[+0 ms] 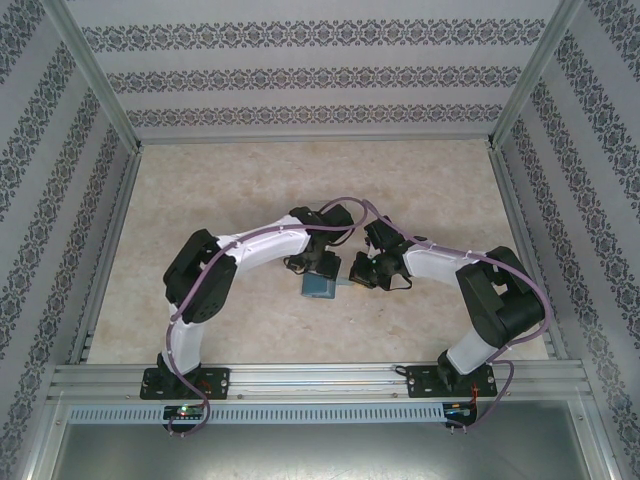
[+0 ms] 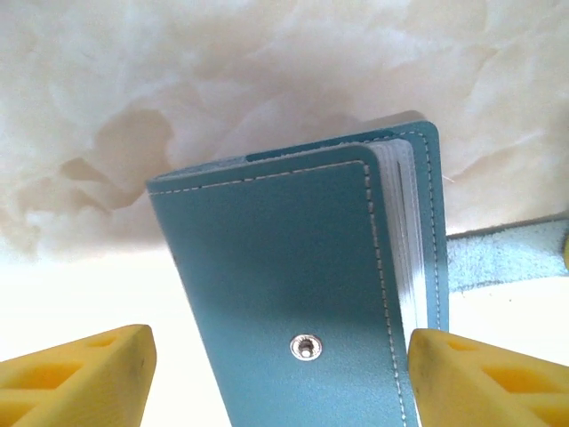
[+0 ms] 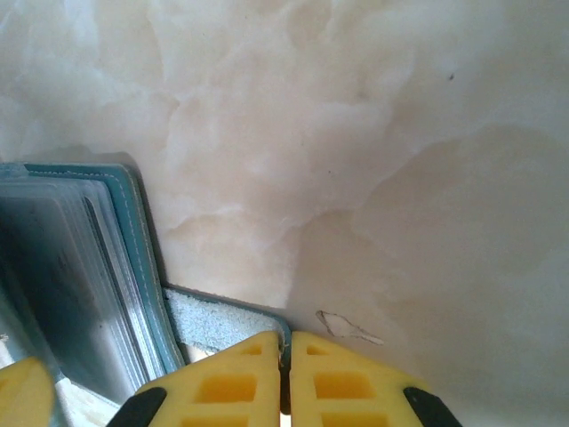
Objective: Take the credit cards out of the card holder
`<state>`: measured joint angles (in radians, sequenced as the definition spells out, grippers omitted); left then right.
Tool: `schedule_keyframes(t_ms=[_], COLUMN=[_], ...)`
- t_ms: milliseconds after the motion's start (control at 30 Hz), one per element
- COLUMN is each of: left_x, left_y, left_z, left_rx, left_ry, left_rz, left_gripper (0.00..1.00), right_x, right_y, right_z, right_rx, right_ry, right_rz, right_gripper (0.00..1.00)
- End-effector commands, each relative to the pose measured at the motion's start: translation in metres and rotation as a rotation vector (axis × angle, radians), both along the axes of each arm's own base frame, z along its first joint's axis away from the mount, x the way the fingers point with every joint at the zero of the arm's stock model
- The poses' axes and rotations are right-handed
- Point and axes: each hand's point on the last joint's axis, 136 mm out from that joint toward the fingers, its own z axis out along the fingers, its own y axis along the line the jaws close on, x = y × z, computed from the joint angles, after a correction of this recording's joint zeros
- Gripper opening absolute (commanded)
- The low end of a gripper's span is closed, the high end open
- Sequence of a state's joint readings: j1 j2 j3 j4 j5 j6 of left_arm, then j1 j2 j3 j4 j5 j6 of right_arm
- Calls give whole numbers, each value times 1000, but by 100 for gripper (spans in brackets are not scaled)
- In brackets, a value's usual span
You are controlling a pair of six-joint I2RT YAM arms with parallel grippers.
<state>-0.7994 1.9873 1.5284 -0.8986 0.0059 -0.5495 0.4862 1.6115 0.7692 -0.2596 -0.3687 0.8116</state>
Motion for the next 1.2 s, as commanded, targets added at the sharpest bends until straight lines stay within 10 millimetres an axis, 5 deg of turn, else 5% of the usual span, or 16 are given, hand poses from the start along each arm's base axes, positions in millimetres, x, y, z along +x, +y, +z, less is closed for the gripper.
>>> schedule_keyframes(t_ms=[0, 300, 700, 1167], left_x=[0, 2, 1, -3], left_y=[19, 33, 53, 48], left_z=[26, 38, 30, 14], left_rx=[66, 62, -58, -403], left_ry=[-45, -65, -28, 31], left_rz=[-24, -7, 72, 216], left_gripper=[71, 57, 36, 10], right_x=[-4, -2, 0, 4], right_y=[-6, -6, -8, -21], right_z=[-4, -2, 1, 7], right_rx=[-19, -26, -40, -135], right_ry=[16, 14, 11, -8], right_rz=[5, 9, 17, 50], right_gripper=[8, 8, 7, 7])
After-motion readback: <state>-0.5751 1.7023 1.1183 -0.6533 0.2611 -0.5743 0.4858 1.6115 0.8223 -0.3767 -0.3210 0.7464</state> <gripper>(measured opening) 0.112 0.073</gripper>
